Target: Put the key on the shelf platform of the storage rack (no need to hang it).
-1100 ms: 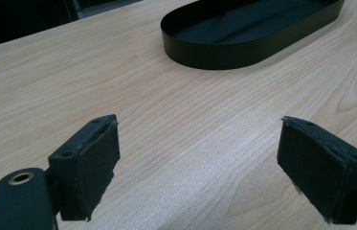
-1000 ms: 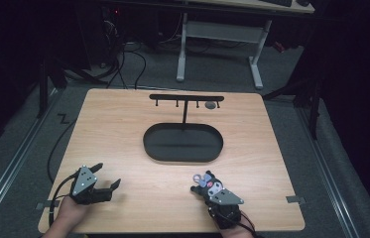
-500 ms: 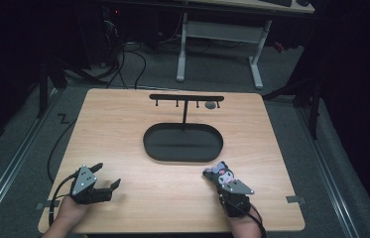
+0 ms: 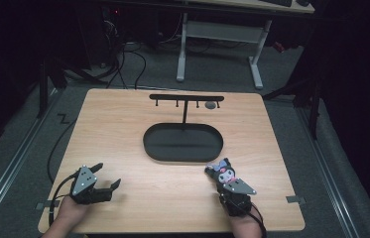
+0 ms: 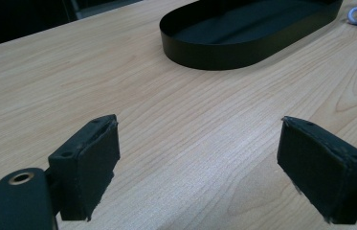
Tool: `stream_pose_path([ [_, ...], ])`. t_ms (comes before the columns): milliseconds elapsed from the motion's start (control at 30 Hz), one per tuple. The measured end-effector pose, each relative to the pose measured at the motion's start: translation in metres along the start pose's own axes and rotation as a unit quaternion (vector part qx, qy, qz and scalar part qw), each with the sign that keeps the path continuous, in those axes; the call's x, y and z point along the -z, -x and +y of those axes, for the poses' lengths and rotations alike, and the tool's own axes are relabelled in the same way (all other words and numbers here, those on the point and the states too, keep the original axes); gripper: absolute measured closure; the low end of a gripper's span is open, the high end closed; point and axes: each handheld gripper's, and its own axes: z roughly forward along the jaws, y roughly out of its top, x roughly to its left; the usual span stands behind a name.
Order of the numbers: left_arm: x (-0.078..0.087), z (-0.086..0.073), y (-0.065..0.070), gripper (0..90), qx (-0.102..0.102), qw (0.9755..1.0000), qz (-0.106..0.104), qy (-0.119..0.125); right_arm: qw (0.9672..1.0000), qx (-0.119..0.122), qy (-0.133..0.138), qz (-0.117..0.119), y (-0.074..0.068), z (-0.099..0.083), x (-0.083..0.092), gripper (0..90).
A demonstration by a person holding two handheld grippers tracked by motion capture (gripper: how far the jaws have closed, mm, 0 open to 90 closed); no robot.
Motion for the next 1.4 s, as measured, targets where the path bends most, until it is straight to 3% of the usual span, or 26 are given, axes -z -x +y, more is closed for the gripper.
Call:
stream_pose_path([
  [267,0.000,0.000,0.000,15.4,0.000,1.0000,-0.001,0.000,0.9998,0.006,0.017,0.007,0.001,0.001,0.025,77.7],
  [667,0.000,0.000,0.000,15.5,0.000,1.0000,-0.001,0.000,0.9999,-0.013,0.001,0.000,0.023,0.002,0.050,72.2],
  [833,0.000,0.000,0.000,15.5,-0.001,1.0000,-0.003,-0.001,0.9992,-0.036,-0.015,-0.001,0.034,0.001,0.052,56.5],
  [1000,0.000,0.000,0.000,15.5,-0.001,1.0000,-0.004,-0.001,0.9983,-0.045,-0.038,-0.004,0.034,0.000,0.049,40.4],
  [1300,0.000,0.000,-0.001,15.5,0.005,1.0000,-0.004,0.001,0.9952,-0.065,-0.069,-0.023,0.045,-0.001,0.048,31.2],
  [1400,-0.001,0.000,-0.001,15.4,0.003,1.0000,-0.003,0.000,0.9945,-0.068,-0.078,-0.017,0.051,0.001,0.046,28.1],
])
